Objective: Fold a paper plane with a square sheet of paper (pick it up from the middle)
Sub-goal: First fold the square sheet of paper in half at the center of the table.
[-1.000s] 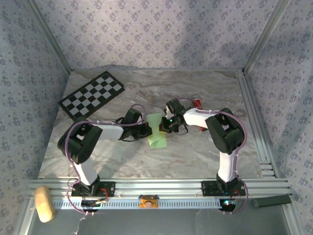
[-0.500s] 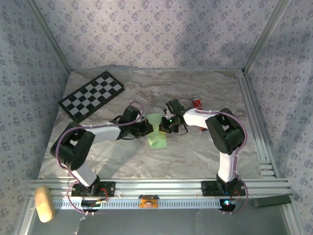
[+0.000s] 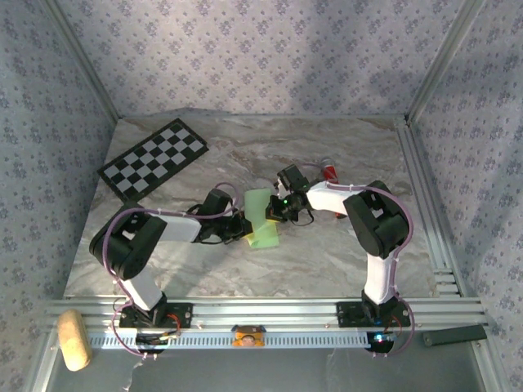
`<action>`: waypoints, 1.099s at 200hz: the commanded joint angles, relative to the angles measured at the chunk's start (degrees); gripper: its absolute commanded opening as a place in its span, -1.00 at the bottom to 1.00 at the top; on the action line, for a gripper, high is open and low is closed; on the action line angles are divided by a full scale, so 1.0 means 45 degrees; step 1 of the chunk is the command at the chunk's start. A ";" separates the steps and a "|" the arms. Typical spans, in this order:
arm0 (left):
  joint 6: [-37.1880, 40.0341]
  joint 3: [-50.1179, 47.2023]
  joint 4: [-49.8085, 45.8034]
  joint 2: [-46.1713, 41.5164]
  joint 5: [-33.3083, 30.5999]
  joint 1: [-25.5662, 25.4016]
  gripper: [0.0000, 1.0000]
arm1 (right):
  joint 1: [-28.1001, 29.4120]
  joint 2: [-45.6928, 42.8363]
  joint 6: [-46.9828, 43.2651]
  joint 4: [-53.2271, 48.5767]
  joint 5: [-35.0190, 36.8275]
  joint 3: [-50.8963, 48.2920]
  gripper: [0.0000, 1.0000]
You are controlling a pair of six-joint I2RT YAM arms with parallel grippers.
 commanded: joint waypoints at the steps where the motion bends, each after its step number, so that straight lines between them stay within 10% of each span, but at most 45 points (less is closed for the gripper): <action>1: 0.0222 -0.0151 -0.0797 -0.0168 0.0130 -0.0150 -1.00 | 0.0022 0.0957 0.0120 -0.1752 0.1911 -0.0881 -1.00; 220: 0.0030 -0.0858 -0.1162 -0.1893 0.0085 -0.0896 -1.00 | -0.0010 0.0859 0.0238 -0.1714 0.1965 -0.0920 -1.00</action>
